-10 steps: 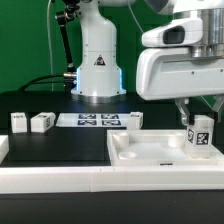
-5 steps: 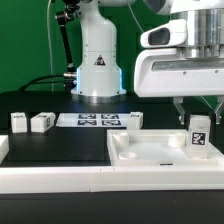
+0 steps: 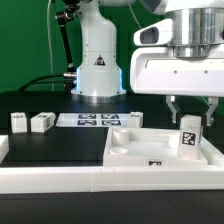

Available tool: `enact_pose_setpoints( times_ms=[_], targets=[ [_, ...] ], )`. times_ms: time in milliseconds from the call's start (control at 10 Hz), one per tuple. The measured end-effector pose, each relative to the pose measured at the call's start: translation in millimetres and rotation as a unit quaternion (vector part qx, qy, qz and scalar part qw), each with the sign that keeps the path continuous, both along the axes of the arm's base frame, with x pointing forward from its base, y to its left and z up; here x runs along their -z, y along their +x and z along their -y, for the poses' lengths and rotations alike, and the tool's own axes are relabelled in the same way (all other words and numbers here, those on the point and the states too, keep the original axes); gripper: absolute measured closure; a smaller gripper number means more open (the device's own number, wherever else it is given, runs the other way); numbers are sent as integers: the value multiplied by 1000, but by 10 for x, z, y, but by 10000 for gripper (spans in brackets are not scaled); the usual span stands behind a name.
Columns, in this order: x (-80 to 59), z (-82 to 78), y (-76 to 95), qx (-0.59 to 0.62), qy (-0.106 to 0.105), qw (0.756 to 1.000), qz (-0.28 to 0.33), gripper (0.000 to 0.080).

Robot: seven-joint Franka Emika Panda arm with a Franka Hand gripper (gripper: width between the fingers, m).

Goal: Assemble square table

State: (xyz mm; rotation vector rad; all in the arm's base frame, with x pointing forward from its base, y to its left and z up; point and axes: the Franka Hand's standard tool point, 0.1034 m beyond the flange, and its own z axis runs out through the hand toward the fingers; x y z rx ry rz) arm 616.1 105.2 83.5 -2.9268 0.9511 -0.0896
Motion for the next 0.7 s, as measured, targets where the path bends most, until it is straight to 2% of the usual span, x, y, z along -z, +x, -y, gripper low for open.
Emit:
enact_pose_setpoints(
  times_ms=[200, 400, 500, 600, 700],
  targets=[
    [-2, 59, 10, 24, -7, 1000, 1, 501],
    [6, 43, 5, 23, -5, 1000, 0, 257],
    [-3, 36, 1, 12, -6, 1000, 0, 257],
    [-56, 1, -21, -20, -9, 1000, -3, 172],
    [-100, -12, -65, -61, -12, 998, -1, 156]
  ],
)
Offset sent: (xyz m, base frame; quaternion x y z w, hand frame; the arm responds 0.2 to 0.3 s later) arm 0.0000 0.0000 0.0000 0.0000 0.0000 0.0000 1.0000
